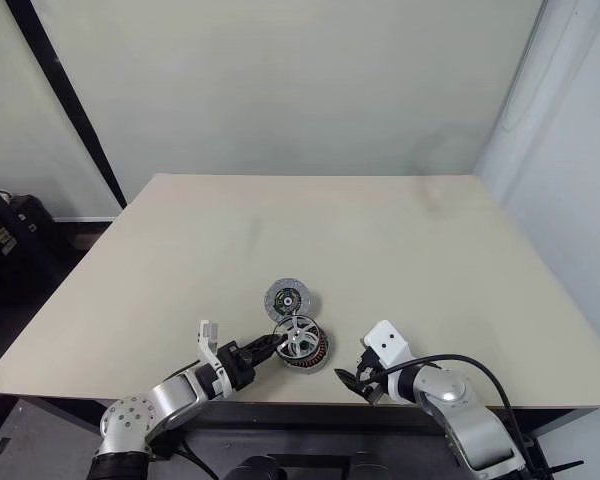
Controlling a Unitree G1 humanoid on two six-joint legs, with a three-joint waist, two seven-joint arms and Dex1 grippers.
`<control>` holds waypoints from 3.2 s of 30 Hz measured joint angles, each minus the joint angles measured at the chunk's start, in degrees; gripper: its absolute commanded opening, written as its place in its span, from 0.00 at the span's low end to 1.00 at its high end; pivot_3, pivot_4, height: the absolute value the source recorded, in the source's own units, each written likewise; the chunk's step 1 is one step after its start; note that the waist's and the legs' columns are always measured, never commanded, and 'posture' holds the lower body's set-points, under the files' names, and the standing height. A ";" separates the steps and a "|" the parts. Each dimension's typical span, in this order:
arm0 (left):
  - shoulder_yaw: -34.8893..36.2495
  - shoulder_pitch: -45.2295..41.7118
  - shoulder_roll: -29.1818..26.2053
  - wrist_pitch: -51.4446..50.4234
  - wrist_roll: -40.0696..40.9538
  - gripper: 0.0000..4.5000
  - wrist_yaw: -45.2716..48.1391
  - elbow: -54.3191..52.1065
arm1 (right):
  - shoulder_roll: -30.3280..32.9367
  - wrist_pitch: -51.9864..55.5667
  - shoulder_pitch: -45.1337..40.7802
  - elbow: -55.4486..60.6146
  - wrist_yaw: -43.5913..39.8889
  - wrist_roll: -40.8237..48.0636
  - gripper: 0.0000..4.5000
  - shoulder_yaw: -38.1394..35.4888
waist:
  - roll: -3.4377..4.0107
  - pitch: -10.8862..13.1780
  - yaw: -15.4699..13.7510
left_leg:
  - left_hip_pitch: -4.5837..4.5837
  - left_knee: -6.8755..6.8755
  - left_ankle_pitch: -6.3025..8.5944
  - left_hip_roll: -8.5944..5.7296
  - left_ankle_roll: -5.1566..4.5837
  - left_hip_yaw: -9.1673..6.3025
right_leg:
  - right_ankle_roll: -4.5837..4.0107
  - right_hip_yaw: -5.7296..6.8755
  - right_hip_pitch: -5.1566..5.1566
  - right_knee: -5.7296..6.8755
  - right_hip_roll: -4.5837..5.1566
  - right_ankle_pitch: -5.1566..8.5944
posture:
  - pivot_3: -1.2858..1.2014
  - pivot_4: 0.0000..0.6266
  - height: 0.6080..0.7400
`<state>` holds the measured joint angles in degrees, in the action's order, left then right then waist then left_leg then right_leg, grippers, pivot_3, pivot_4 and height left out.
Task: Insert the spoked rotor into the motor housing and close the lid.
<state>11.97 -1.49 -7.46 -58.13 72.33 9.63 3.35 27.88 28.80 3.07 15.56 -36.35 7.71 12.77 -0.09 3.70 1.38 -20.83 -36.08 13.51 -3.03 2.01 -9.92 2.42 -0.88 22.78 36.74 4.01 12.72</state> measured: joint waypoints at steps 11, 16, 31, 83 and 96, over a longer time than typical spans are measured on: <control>0.05 -0.69 1.50 -0.83 -3.25 0.06 0.44 0.86 | 0.00 -0.20 0.08 0.43 0.98 -0.02 1.00 0.00 | 0.00 0.00 0.00 | 0.00 0.00 0.00 0.00 0.00 0.00 | 0.00 0.00 0.00 0.00 0.00 0.00 | 0.52 0.00 1.00; 0.28 -1.26 2.15 -0.50 -4.95 0.06 0.49 1.44 | 0.01 -0.23 0.37 0.46 1.21 -0.02 1.00 0.00 | 0.00 0.00 0.00 | 0.00 0.00 0.00 0.00 0.00 0.00 | 0.00 0.00 0.00 0.00 0.00 0.00 | 0.52 0.00 1.00; -0.12 -3.34 1.56 -1.08 -8.48 0.82 -1.70 -3.57 | 0.02 -0.27 0.51 0.54 1.50 -0.01 1.00 -0.03 | -0.09 0.07 0.19 | 0.00 -0.08 0.00 0.02 0.01 0.02 | 0.00 0.02 -0.03 -0.02 0.00 0.00 | 0.52 0.00 1.00; 18.17 6.96 9.98 7.64 14.70 0.83 -9.32 -6.36 | -3.25 -0.66 -3.50 -1.20 3.71 -1.33 0.91 0.83 | -0.08 0.01 -0.60 | -0.71 -0.49 -0.15 -0.04 -0.25 0.00 | 0.12 -0.03 0.52 0.08 -0.05 -0.10 | 0.52 0.00 1.00; 12.62 5.01 11.07 15.23 6.45 0.83 -16.11 -10.06 | -2.76 -0.71 -3.08 -1.54 3.05 -2.24 0.91 1.66 | -0.06 -0.01 -1.77 | -0.74 -0.77 -0.10 -0.09 -0.13 0.00 | 0.12 -0.03 0.37 0.07 -0.04 -0.10 | 0.52 0.00 1.00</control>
<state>24.60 3.52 3.61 -42.90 78.78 -6.47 -6.71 25.13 28.09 -0.01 14.02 -33.30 5.47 14.43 -0.15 3.69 -0.39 -21.57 -36.85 13.40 -3.12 1.87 -9.91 2.54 -0.92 23.14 36.81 3.97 12.62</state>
